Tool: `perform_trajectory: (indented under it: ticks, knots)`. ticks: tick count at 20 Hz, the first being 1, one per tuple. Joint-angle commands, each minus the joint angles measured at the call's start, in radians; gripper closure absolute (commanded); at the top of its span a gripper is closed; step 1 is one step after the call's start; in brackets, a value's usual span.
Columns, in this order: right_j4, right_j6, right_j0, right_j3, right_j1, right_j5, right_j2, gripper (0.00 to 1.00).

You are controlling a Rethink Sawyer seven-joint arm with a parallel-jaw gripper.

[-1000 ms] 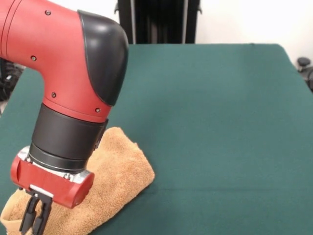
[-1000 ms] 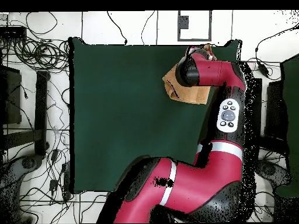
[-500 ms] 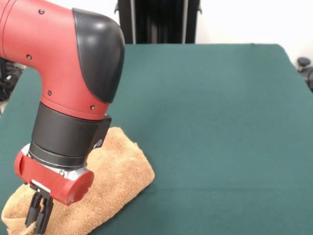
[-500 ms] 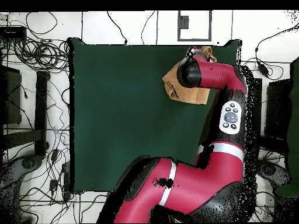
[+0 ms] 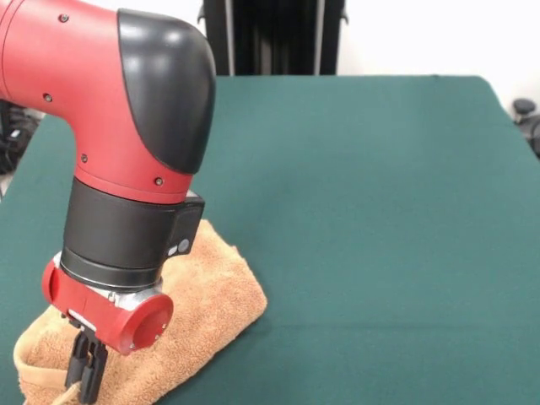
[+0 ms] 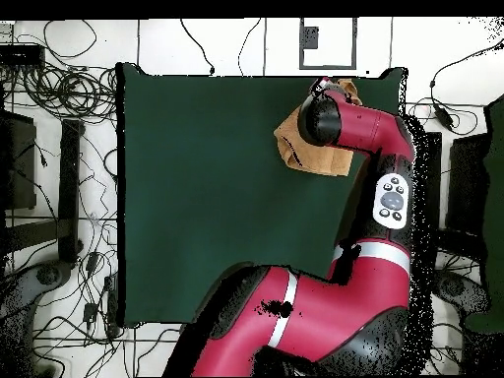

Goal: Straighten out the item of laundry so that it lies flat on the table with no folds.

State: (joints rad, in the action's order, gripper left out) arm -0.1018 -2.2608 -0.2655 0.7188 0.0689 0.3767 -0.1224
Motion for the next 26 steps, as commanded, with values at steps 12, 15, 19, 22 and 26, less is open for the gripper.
perform_trajectory:
  ticks: [12,15,19,22,26]
  knots:
    - [0.255,-0.347,0.041,0.249,-0.041,0.320,0.005,1.00]
    - [0.308,-0.385,0.048,0.263,-0.039,0.358,-0.002,1.00]
    - [0.369,-0.422,0.056,0.280,-0.038,0.398,-0.012,1.00]
    - [0.400,-0.420,0.050,0.290,-0.038,0.411,-0.004,1.00]
    - [0.427,-0.418,0.047,0.303,-0.036,0.415,0.002,1.00]
